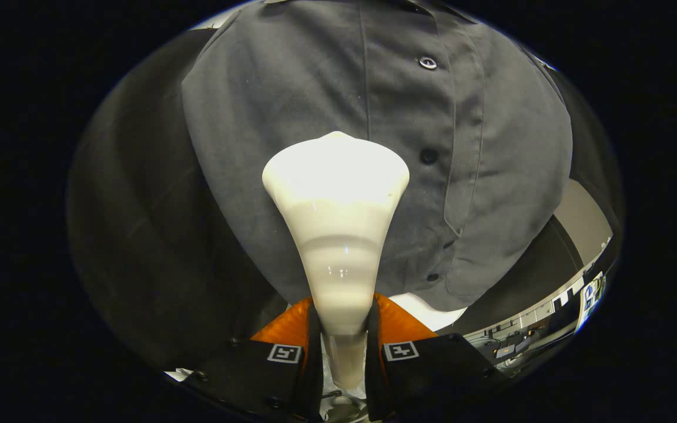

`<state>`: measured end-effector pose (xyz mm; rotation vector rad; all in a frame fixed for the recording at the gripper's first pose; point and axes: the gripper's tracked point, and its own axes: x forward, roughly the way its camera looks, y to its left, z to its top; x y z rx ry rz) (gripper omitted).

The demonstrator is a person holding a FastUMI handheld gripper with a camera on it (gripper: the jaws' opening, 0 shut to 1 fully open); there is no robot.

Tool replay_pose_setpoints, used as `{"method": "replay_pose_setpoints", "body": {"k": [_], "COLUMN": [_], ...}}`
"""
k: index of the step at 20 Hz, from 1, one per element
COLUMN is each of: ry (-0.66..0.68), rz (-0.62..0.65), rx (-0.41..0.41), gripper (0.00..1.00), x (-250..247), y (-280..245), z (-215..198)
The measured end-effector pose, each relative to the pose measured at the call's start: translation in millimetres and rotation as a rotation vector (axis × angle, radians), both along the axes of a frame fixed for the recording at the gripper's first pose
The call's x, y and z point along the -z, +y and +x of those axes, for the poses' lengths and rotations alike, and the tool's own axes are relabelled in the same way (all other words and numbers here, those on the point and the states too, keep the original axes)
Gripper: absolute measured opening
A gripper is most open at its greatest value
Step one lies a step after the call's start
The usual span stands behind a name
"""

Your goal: Iron the clothes twice with a garment steamer, once on the left side and once on the right side.

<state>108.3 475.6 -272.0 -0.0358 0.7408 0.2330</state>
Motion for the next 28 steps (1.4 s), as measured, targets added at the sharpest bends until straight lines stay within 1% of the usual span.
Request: {"method": "replay_pose_setpoints", "body": {"k": [5,12,19,23,28], "ry": [0.062,0.134,0.199,0.226,0.205], "rz": [-0.014,-0.035,-0.027,-0.011,0.015], "rx": [-0.004,-0.01,-0.014,0.007,0.038], "gripper": [0.37,0.37,0.37,0.37,0.37], "x": [27,79,108,108,61], "y": [1,-6,-6,-6,-20], "z": [-12,-24,-37,-41,-41]}}
